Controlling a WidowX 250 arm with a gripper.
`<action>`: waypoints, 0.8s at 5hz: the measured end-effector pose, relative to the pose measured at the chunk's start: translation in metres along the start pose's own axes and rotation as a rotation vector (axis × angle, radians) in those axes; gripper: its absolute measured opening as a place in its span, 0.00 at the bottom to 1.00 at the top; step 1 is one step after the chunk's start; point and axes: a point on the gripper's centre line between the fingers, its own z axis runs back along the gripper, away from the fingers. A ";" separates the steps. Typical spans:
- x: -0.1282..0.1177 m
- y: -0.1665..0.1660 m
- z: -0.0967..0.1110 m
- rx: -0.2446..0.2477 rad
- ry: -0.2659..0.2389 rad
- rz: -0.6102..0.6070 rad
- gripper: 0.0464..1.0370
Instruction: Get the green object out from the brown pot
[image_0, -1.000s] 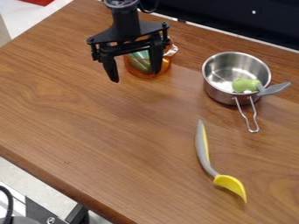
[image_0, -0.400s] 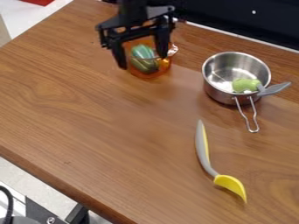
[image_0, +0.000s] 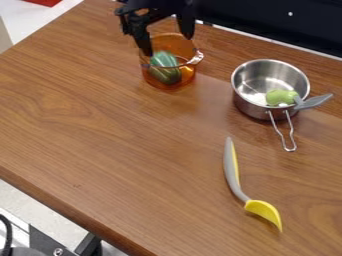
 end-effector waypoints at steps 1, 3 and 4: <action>0.011 -0.008 -0.003 -0.009 -0.030 0.063 0.96; 0.023 -0.008 -0.021 0.036 -0.052 0.107 0.96; 0.026 -0.008 -0.024 0.049 -0.054 0.120 0.96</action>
